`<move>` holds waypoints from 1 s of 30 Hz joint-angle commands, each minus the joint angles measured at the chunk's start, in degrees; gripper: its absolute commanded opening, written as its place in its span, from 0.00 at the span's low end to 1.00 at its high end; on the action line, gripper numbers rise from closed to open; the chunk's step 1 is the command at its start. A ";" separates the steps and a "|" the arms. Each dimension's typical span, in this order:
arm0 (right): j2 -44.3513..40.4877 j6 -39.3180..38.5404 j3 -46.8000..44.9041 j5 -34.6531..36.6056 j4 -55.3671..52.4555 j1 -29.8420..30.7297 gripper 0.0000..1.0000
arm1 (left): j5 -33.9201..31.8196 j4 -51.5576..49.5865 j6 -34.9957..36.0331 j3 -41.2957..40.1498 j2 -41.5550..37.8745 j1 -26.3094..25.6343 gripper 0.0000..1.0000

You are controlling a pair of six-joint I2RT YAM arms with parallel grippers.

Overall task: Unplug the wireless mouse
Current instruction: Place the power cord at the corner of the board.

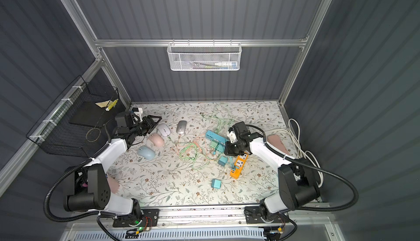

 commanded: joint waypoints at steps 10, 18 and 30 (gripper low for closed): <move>7.60 -2.98 5.12 4.70 0.50 0.44 0.28 | 4.48 7.79 -2.19 -2.03 -3.20 -0.13 0.57; 9.76 -3.81 5.65 3.29 0.96 1.08 0.35 | 5.05 9.03 -3.23 -2.28 -2.75 0.04 0.57; 13.81 -6.31 7.68 6.06 0.36 1.82 0.08 | 5.28 9.41 -3.09 -2.58 -3.05 0.31 0.56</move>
